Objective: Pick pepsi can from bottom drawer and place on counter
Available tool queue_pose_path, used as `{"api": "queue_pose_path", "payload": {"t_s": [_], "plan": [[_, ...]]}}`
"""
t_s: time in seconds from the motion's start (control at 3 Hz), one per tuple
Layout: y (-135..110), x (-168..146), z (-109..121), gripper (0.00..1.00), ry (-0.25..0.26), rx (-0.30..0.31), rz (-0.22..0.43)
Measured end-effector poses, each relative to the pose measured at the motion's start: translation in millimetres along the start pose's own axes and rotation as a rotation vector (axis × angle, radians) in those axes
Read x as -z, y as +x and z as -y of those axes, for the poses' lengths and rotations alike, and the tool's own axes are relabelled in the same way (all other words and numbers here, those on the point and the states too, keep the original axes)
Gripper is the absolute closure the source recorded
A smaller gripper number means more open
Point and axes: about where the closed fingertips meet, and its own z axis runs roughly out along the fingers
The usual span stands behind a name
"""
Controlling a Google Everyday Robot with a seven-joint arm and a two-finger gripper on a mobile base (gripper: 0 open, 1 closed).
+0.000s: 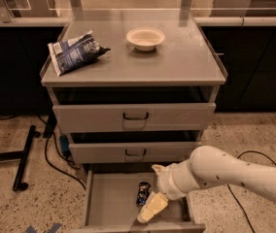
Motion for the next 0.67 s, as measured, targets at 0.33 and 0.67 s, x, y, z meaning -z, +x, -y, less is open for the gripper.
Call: {"api": "queue_pose_path", "payload": {"t_s": [0.33,0.67], "plan": [[-2.9,-6.8,14.8,0.0,0.052,-0.012,0.034],[-2.9,-6.9,15.0,0.0,0.052,-0.012,0.034]]}}
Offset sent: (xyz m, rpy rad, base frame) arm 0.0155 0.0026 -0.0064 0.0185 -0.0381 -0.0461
